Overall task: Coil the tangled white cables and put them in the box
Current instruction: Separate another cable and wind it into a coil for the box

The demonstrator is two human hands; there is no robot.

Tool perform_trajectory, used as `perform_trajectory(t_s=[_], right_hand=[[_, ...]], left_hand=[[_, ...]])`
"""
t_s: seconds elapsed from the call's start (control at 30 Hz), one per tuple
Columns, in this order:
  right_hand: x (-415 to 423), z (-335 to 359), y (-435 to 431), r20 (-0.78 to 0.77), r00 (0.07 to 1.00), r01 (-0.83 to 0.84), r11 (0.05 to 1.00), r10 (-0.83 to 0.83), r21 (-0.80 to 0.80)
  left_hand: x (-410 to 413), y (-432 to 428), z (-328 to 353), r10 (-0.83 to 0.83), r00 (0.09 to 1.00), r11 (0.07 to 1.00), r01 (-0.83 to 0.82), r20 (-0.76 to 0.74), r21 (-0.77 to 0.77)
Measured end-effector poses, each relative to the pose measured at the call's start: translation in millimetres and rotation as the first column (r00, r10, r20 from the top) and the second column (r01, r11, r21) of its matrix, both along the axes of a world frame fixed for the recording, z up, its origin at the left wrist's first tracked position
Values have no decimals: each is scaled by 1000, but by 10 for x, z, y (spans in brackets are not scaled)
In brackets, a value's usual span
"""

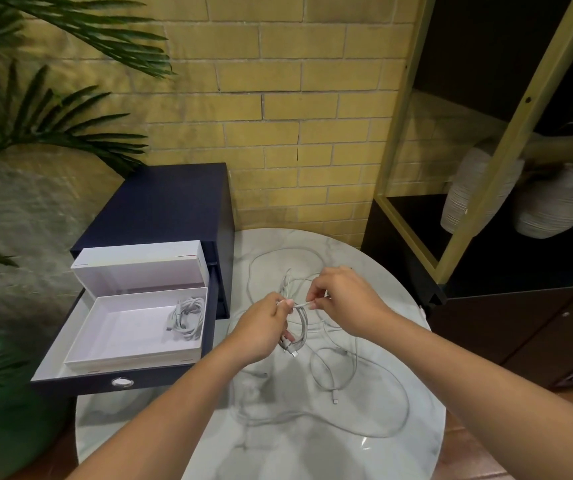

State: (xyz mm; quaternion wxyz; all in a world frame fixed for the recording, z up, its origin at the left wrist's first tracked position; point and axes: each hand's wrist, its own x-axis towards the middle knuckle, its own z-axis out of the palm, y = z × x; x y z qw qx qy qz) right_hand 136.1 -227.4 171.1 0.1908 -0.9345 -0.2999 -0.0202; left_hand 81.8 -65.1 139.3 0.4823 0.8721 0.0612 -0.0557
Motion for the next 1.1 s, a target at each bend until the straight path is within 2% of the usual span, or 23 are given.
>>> perform_trajectory(t_s=[0.1, 0.23, 0.3, 0.37, 0.47, 0.53, 0.6, 0.67, 0.73, 0.83, 0.9, 0.93, 1.0, 1.1], right_hand=[[-1, -52, -36, -28, 999, 42, 995, -39, 96], [-29, -127, -95, -191, 976, 153, 956, -106, 250], [-65, -173, -89, -311, 944, 217, 918, -111, 332], [-97, -229, -60, -437, 896, 281, 864, -81, 417], [-157, -253, 18, -639, 767, 409, 721, 60, 559], [-175, -249, 68, -705, 695, 473, 648, 141, 597], [-177, -250, 93, -726, 669, 531, 583, 157, 615], [-182, -247, 93, -739, 655, 579, 523, 157, 625], [-202, -229, 94, -742, 647, 598, 485, 176, 638], [-228, -197, 99, -722, 666, 567, 503, 185, 652], [-229, -185, 112, -708, 680, 539, 525, 190, 658], [-232, -181, 126, -704, 681, 527, 533, 201, 662], [-245, -179, 155, -708, 670, 513, 551, 222, 658], [-249, -180, 168, -748, 602, 542, 544, 280, 640]], left_hand=[[4, 26, 16, 56, 998, 998, -57, 41, 4], [-1, 45, 45, 134, 990, 963, -117, 53, -242], [11, 22, 52, 168, 984, 940, -142, 57, -310], [25, -8, 54, 198, 978, 918, -162, 63, -362], [49, -43, 45, 239, 969, 896, -196, 62, -399], [56, -64, 48, 252, 967, 865, -211, 31, -456], [57, -75, 63, 232, 973, 826, -206, -15, -525], [53, -66, 52, 198, 980, 844, -183, -24, -505], [45, -23, 28, 193, 981, 917, -179, 3, -357], [60, 78, -50, 155, 984, 982, -143, 90, -122], [68, 127, -94, 147, 987, 989, -145, 65, -28], [68, 136, -107, 158, 987, 986, -158, 12, -44], [58, 133, -113, 164, 982, 968, -178, -93, -178], [65, 130, -93, 180, 980, 921, -198, -84, -337]])
